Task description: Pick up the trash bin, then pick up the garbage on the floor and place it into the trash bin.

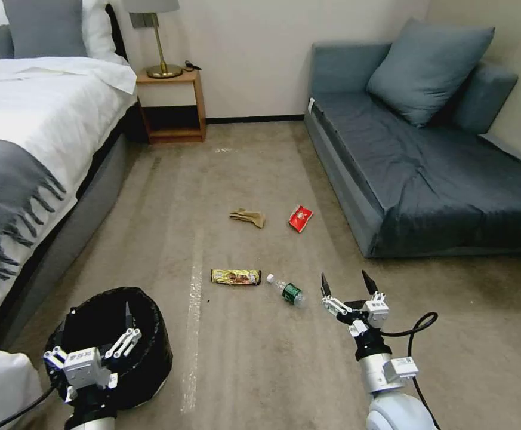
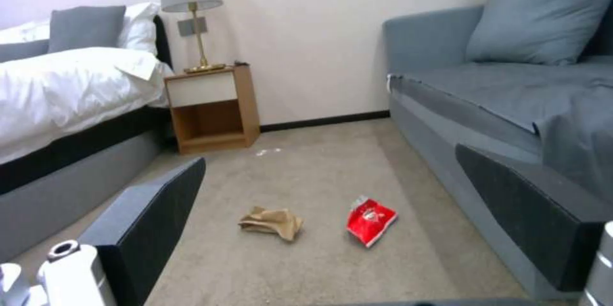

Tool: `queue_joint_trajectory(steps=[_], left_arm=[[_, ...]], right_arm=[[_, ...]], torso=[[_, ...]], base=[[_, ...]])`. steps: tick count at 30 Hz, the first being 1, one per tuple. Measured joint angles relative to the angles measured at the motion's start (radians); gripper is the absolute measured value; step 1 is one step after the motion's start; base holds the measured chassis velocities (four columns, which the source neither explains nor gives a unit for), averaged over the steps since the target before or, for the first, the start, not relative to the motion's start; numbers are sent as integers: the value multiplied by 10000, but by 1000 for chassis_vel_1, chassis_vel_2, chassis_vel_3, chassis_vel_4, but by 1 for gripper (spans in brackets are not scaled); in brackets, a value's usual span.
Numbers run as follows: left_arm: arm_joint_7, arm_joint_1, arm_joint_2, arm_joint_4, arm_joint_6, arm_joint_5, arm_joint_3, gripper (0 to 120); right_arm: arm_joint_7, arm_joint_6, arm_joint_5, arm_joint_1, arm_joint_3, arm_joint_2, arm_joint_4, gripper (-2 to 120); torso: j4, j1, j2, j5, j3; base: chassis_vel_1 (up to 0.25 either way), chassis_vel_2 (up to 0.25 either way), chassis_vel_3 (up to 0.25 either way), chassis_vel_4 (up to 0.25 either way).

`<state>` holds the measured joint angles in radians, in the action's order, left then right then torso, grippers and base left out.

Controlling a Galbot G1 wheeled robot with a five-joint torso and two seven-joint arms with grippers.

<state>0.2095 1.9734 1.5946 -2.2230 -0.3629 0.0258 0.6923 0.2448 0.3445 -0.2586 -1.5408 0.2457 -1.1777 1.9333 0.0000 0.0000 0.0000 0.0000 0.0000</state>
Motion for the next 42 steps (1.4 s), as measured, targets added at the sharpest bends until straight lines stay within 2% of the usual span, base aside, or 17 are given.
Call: queue_joint_trajectory(steps=[28, 31, 32, 34, 36, 37, 39, 40, 41, 42], left_arm=[[1, -4, 0, 0, 2, -2, 0, 100], [-6, -273, -135, -67, 529, -241, -8, 94], [-6, -273, -135, -67, 529, -241, -8, 94], [-46, -672, -353, -221, 1314, -615, -27, 90], [-74, -998, -526, -349, 1970, -923, -46, 91], [-74, -998, -526, -349, 1970, -923, -46, 91], [-97, -1308, -698, -466, 2599, -1215, -61, 93], [-102, -1398, -726, -487, 2673, -1251, -63, 93], [-104, -1454, -751, -487, 2806, -1316, -65, 93], [-104, -1454, -751, -487, 2806, -1316, -65, 93]], right_arm=[[0, 0, 0, -1, 0, 0, 0, 100], [-7, -152, -1, -221, 60, -81, 218, 100], [-7, -152, -1, -221, 60, -81, 218, 100], [-47, -682, -10, -955, 254, -367, 897, 100], [-88, -1130, -17, -1566, 427, -611, 1488, 100], [-88, -1130, -17, -1566, 427, -611, 1488, 100], [-131, -1588, -26, -2202, 603, -850, 2094, 100], [-138, -1649, -27, -2497, 628, -920, 2281, 100], [-135, -1748, -34, -2636, 657, -953, 2349, 100], [-135, -1748, -34, -2636, 657, -953, 2349, 100]], torso=[[0, 0, 0, 0, 0], [4, -1, 0, 0, 1], [4, -1, 0, 0, 1], [-1, 0, 0, 0, 0], [-1, 0, 0, -2, 0], [-1, 0, 0, -2, 0], [-1, 0, 0, -2, 0], [-12, 0, 0, -6, 0], [3, 0, -1, -2, 1], [3, 0, -1, -2, 1]], base=[[0, 0, 0, 0], [0, 0, 0, 0], [0, 0, 0, 0], [0, 0, 0, 0], [0, 0, 0, 0], [0, 0, 0, 0], [0, 0, 0, 0], [0, 0, 0, 0], [0, 0, 0, 0], [0, 0, 0, 0]])
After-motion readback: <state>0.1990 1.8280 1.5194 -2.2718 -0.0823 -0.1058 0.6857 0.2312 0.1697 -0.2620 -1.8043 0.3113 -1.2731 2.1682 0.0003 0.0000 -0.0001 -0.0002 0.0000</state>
